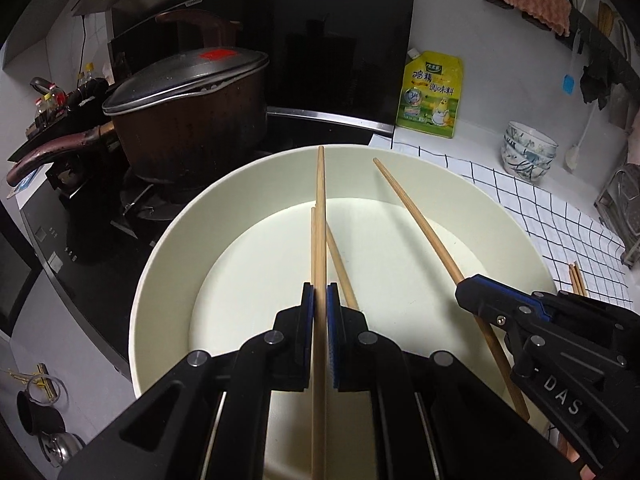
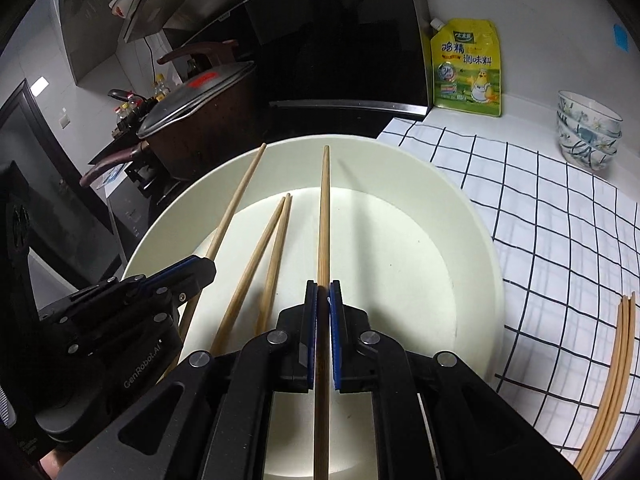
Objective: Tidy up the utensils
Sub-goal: 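Carry both chopsticks over the basin and open both tools to release them, then move both open tools back over the remaining chopsticks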
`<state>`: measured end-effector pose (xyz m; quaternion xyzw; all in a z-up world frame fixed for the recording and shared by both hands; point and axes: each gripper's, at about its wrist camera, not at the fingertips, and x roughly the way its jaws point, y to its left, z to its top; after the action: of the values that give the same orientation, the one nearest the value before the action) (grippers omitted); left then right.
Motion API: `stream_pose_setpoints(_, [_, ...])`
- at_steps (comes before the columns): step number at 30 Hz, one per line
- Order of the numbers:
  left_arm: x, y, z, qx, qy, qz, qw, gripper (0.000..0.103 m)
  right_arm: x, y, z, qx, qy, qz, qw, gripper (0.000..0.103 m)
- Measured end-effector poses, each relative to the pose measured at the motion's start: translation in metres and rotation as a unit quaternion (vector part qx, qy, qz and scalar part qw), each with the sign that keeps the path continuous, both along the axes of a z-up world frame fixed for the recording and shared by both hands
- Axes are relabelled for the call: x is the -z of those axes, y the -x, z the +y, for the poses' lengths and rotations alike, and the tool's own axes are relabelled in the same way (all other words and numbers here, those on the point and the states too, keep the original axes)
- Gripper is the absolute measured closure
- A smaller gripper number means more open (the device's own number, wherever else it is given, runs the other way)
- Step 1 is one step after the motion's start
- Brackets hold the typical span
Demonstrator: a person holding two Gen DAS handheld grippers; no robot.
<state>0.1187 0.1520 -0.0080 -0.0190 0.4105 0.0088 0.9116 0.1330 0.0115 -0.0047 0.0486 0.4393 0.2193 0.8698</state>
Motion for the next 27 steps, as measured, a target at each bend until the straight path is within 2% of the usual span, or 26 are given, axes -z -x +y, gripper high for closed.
stream_pose_setpoints(2, [0.001, 0.0, 0.0, -0.003, -0.004, 0.004, 1.0, 0.095, 0.003, -0.001, -0.001, 0.002, 0.002, 0.005, 1.0, 0.097])
stream_pose_setpoints(4, [0.0, 0.002, 0.002, -0.01, -0.002, 0.004, 0.9999, 0.09, 0.004, -0.002, -0.003, 0.004, 0.001, 0.01, 1.0, 0.096])
stream_pose_setpoints(5, [-0.001, 0.004, 0.003, -0.013, -0.001, 0.001, 0.9999, 0.072, 0.004, -0.001, -0.005, 0.006, -0.001, 0.009, 1.0, 0.091])
stream_pose_setpoints(6, [-0.004, 0.006, 0.004, -0.016, 0.0, -0.004, 0.9999, 0.049, 0.003, 0.0, -0.006, 0.009, 0.0, 0.006, 1.0, 0.089])
stream_pose_setpoints(7, [-0.007, 0.008, 0.005, -0.019, -0.001, -0.013, 0.9997, 0.035, 0.001, 0.002, -0.008, 0.013, 0.002, 0.0, 1.0, 0.088])
stream_pose_setpoints(9, [-0.013, 0.014, 0.006, -0.024, -0.005, -0.026, 0.9994, 0.038, -0.002, 0.006, -0.011, 0.017, 0.006, -0.007, 1.0, 0.088])
stream_pose_setpoints(17, [-0.02, 0.026, 0.009, -0.031, -0.004, -0.029, 0.9991, 0.037, -0.011, 0.02, -0.02, 0.027, 0.007, -0.022, 0.999, 0.088])
stream_pose_setpoints(19, [-0.02, 0.029, 0.008, -0.029, -0.005, -0.03, 0.9991, 0.037, -0.012, 0.024, -0.02, 0.028, 0.008, -0.024, 0.999, 0.086])
stream_pose_setpoints(21, [-0.02, 0.033, 0.007, -0.028, -0.006, -0.029, 0.9992, 0.037, -0.014, 0.029, -0.021, 0.03, 0.007, -0.027, 0.999, 0.079])
stream_pose_setpoints(27, [-0.026, 0.045, 0.003, -0.027, -0.007, -0.036, 0.999, 0.032, -0.019, 0.043, -0.028, 0.037, 0.001, -0.034, 0.999, 0.077])
